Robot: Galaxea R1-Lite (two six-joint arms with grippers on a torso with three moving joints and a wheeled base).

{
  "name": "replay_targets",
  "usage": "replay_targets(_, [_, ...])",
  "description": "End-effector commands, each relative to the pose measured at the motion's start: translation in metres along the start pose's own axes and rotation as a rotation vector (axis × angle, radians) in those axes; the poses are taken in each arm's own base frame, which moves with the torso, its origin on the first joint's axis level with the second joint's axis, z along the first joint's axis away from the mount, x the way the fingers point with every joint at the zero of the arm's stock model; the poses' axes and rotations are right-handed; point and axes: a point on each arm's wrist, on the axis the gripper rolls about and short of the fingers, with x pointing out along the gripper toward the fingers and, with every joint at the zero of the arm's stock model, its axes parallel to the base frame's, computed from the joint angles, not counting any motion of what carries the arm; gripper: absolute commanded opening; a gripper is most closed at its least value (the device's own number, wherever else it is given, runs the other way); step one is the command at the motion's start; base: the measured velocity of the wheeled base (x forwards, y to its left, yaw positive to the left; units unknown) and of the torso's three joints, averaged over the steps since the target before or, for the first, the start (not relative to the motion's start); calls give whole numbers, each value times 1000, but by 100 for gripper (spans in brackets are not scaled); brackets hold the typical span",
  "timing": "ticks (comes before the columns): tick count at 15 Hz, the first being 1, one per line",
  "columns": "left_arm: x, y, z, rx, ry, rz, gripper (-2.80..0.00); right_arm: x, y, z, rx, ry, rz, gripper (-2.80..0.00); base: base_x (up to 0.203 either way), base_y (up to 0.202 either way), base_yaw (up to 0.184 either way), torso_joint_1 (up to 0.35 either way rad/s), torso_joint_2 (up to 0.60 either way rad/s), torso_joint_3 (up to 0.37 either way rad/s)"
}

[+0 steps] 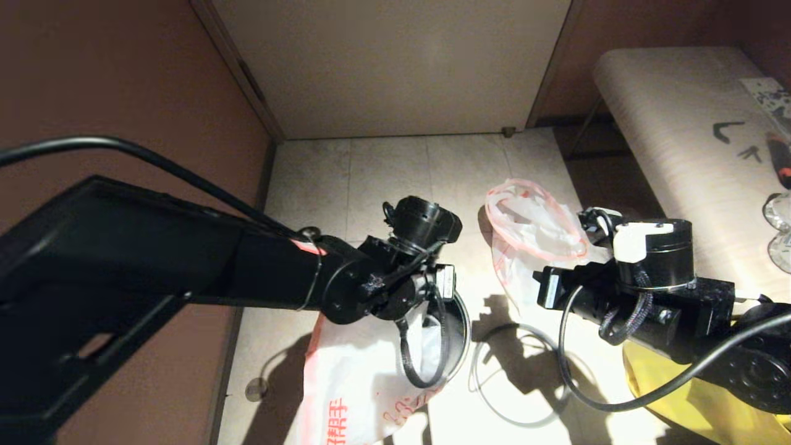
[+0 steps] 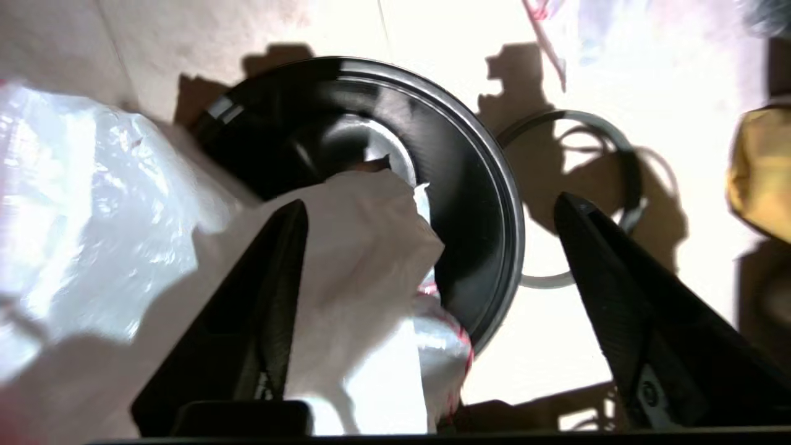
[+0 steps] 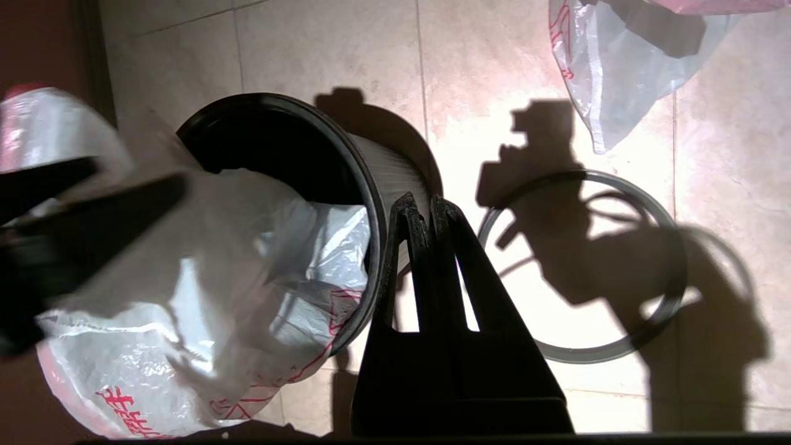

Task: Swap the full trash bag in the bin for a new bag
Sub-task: Put the new garbage bag on the trash can

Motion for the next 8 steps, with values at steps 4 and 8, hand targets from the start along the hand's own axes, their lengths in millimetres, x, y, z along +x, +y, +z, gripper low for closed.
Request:
replay_targets(4, [-67, 47, -1, -91, 36, 14, 0, -2, -1, -3, 1, 5, -9, -280, 0, 0, 0, 0, 0, 0])
replay_targets(8, [-99, 71, -13, -183, 56, -10, 0, -5, 2, -8, 40, 19, 1, -280, 0, 0, 0, 0, 0, 0])
